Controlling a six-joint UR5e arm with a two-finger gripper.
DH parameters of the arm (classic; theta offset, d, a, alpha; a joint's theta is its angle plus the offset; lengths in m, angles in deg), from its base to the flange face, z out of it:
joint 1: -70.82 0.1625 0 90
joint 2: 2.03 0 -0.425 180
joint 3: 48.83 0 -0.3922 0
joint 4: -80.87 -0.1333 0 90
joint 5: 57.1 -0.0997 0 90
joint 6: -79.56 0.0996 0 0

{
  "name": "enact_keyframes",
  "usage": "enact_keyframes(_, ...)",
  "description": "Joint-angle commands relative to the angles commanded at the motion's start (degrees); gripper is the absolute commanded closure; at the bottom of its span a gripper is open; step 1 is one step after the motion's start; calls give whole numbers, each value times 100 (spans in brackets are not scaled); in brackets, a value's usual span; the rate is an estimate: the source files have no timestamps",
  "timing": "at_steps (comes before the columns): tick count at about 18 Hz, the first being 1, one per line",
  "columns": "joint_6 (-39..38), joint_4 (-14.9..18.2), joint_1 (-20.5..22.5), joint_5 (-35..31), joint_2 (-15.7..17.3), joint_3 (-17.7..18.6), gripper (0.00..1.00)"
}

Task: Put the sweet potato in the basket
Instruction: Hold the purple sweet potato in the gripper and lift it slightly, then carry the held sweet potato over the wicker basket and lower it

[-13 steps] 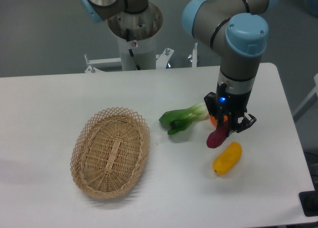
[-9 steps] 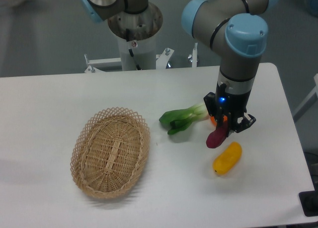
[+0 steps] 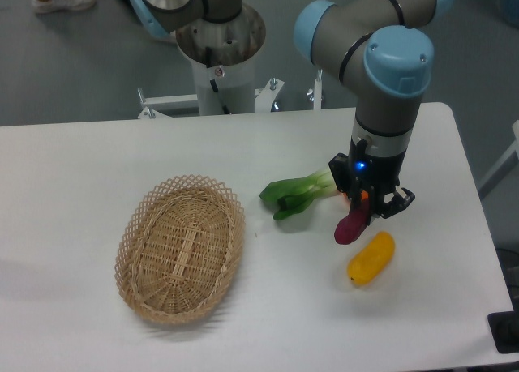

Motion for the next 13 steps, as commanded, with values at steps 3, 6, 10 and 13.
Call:
enact_keyframes(3, -1061, -297, -299, 9, 0, 26, 81)
enact_keyframes(6, -1801, -501, -694, -17, -18, 166, 81)
enact_keyframes(10, -2829, -650, -1265, -79, 9, 360, 81)
enact_keyframes(13, -3270, -677, -1678, -219, 35, 606, 81)
